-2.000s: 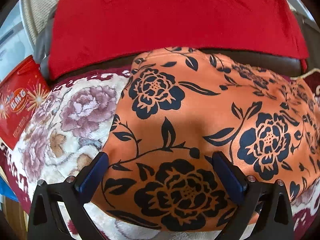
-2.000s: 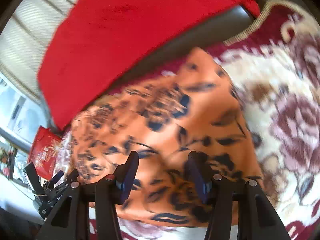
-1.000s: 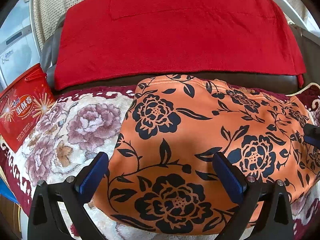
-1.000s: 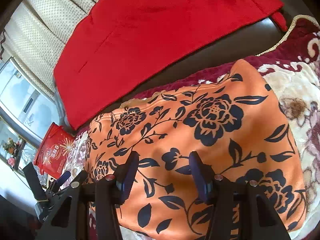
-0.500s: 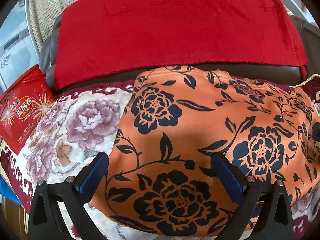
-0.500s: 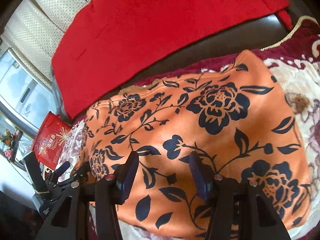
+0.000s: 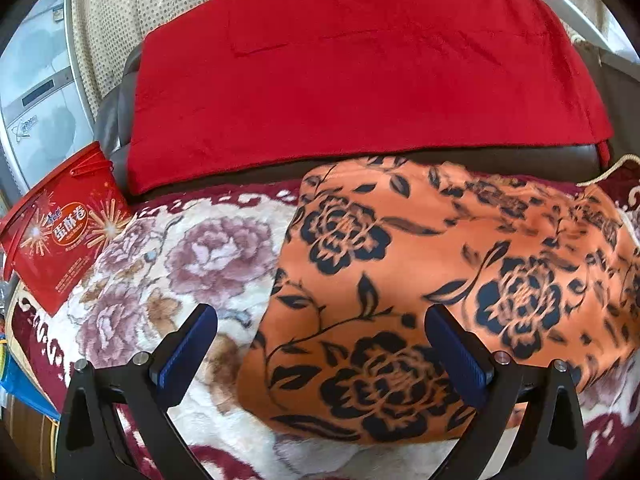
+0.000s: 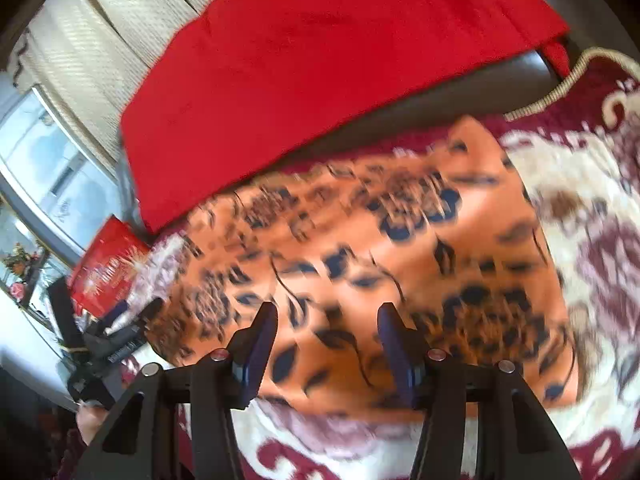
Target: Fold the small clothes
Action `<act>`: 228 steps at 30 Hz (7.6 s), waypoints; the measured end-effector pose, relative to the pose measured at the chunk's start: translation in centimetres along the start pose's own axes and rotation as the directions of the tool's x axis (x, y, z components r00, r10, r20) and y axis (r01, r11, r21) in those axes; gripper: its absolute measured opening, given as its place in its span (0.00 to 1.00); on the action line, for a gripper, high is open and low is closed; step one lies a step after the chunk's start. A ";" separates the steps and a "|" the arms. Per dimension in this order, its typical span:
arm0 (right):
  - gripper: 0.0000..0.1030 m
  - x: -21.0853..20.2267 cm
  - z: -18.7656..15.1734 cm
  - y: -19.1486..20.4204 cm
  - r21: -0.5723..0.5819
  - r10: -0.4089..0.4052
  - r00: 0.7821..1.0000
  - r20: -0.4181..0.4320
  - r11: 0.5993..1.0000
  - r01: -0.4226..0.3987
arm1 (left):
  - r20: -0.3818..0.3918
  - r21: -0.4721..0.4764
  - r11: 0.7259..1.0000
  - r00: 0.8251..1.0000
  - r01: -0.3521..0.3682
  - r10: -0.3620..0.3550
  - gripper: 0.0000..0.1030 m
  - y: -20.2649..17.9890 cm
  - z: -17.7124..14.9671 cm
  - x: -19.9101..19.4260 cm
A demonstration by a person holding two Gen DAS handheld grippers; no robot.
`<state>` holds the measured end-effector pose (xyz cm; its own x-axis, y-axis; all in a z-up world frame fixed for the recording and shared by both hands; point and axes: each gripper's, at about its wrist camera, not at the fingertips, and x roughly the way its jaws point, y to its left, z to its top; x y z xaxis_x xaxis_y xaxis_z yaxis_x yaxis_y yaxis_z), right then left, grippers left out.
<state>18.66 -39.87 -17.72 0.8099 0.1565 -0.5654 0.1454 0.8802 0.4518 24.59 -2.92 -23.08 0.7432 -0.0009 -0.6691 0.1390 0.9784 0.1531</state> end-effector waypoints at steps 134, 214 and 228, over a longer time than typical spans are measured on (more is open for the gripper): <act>0.18 -5.7 -5.5 -15.0 0.656 -0.082 0.940 0.330 0.736 -0.167 | -0.078 -0.367 0.845 0.892 0.389 -0.445 0.48 2.9 -3.6 -0.5; 0.32 16.6 8.8 12.9 0.010 -0.172 0.970 -0.171 0.984 0.176 | -0.097 -0.201 0.954 0.964 0.224 -0.247 0.74 4.3 -5.1 0.9; 0.34 18.3 5.5 19.7 -0.126 0.043 0.971 -0.233 0.989 -0.074 | -0.061 -0.148 0.974 0.981 0.171 -0.181 0.74 3.5 -5.2 0.2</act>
<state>39.45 -22.16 -15.33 0.6606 0.2946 -0.6905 0.0120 0.9155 0.4021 21.82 1.56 -26.45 0.6640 -0.1658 -0.7291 0.1652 0.9835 -0.0731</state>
